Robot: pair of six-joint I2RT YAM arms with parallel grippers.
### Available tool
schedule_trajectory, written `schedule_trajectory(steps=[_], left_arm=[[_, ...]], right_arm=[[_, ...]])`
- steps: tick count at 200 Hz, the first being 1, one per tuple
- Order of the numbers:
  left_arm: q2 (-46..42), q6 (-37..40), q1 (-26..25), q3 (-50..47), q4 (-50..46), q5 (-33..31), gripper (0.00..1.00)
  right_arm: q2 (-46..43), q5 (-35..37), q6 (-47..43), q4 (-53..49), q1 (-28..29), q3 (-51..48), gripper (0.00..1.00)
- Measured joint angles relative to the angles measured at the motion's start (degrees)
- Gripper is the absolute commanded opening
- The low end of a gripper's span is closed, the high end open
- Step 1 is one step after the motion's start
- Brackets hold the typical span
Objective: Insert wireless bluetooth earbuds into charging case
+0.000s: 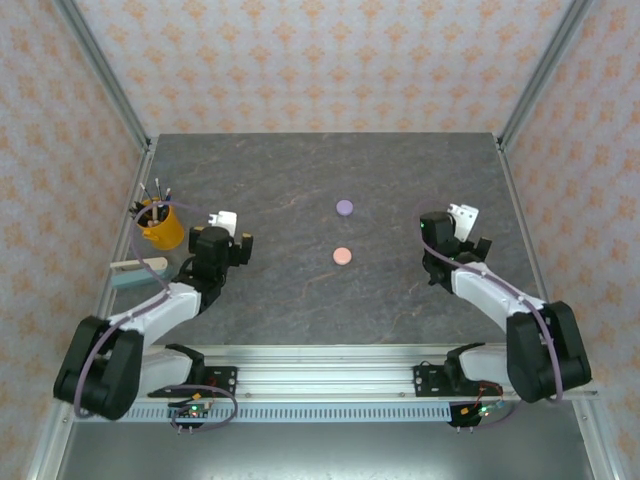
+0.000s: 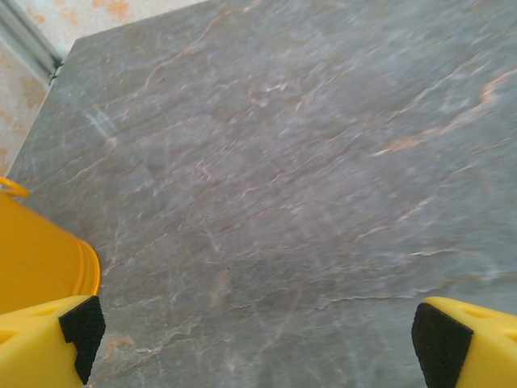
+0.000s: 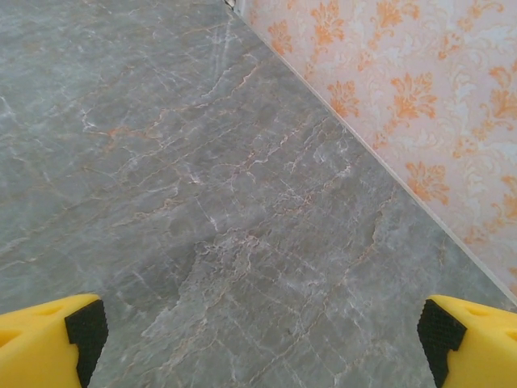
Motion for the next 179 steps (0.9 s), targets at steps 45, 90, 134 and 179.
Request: schedule_trajectory(steps=[45,90,134,179], left_arm=[[11.4,-1.0,6.4,-0.5,14.4,3.2,1.00],[15.6,-3.6,11.7,-1.0,20.3,10.3,1.00],[15.6,-5.3,13.1,-0.4,20.6,12.8,1.00],[15.6,-5.9,13.1,-0.3,20.5,13.4,1.00]], right_arm=[[6.5,-5.7,-7.2,25.9,-5.6,-9.5,1.00],[15.0,-19.8,-9.0,37.5,-10.9,-9.4,0.99],[14.8,-25.6,-9.1,39.5,-12.6,-9.0,0.99],[14.8,-27.4,-9.2,39.5,-12.5,-8.8,0.99]])
